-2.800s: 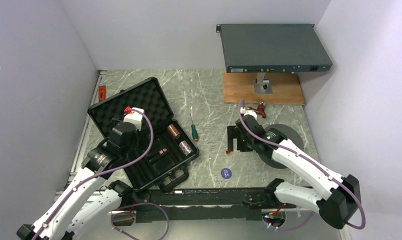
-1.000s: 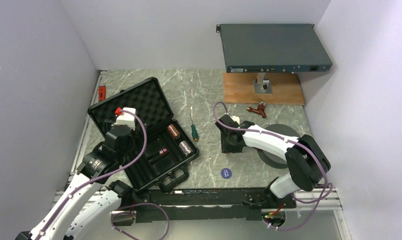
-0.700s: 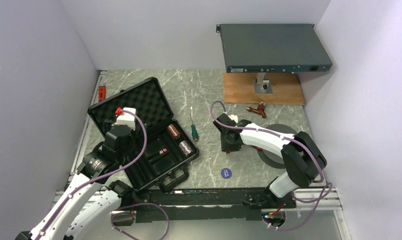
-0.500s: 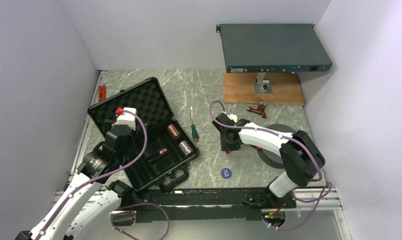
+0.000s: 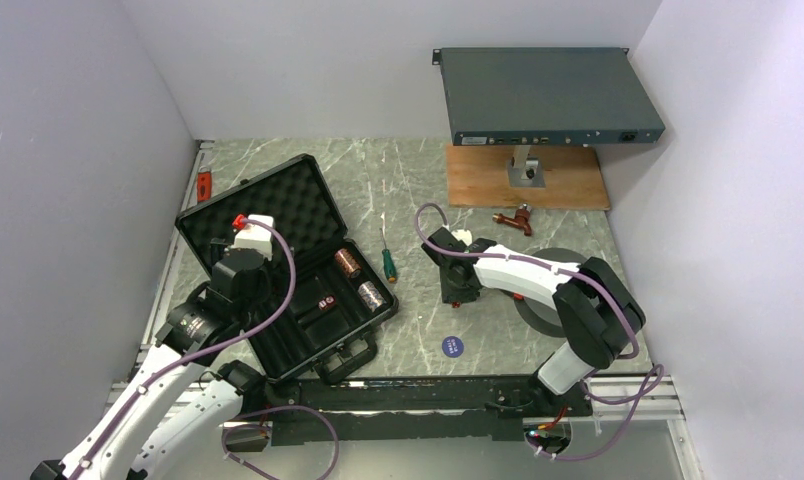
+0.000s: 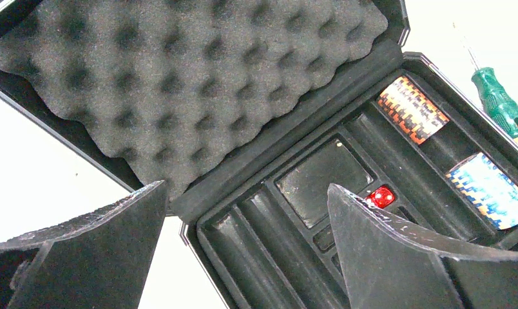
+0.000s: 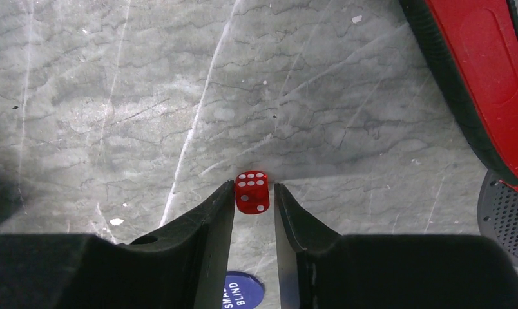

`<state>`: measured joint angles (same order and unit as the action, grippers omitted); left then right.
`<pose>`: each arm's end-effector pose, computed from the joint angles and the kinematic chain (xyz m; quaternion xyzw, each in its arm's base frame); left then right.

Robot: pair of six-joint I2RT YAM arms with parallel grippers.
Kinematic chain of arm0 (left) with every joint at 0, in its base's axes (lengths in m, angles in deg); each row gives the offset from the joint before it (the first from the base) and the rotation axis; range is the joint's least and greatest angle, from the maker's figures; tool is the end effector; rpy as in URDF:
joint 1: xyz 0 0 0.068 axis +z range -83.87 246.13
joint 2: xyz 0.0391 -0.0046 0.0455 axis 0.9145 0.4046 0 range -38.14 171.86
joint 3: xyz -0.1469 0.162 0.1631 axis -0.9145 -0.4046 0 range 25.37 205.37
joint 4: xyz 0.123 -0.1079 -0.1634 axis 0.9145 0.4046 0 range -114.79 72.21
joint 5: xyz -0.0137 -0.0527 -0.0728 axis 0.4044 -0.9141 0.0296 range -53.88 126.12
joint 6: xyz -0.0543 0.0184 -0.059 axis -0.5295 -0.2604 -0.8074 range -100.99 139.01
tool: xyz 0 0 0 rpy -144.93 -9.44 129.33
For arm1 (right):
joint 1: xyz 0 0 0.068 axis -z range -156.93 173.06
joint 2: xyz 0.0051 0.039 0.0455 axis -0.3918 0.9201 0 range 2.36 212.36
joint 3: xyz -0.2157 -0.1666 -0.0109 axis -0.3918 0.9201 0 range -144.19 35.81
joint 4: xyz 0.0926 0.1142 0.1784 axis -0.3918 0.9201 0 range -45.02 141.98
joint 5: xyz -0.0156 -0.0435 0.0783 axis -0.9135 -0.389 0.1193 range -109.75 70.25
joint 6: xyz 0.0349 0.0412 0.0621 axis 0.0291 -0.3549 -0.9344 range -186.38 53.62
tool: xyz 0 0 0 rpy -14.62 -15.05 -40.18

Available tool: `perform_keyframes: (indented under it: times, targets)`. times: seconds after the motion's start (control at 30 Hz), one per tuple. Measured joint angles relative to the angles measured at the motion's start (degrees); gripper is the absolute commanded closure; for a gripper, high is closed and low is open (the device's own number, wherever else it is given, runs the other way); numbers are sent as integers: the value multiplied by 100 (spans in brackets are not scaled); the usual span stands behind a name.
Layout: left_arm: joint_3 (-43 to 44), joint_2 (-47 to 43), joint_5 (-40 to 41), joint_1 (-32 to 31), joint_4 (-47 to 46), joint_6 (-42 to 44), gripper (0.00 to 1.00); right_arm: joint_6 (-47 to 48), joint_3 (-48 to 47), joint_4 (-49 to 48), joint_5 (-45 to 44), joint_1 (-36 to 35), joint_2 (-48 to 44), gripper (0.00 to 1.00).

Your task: Pack up texas hold em set

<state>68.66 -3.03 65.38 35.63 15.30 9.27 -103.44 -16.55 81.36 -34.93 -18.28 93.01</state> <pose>0.1227 -0.0316 0.2828 0.0319 0.8542 0.0457 0.5170 0.2111 0.1608 0.1548 -0.0191 0.9824 -0.0179 0.1852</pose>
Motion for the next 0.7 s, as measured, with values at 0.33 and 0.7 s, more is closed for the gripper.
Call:
perform_keyframes:
  times: [0.33, 0.7]
  targets:
    - [0, 20, -11, 0, -2, 2, 0, 7, -2, -2, -83, -37, 46, 86]
    - [0, 39, -13, 0, 0, 2, 1, 105, -109, 39, -131, -188, 46, 100]
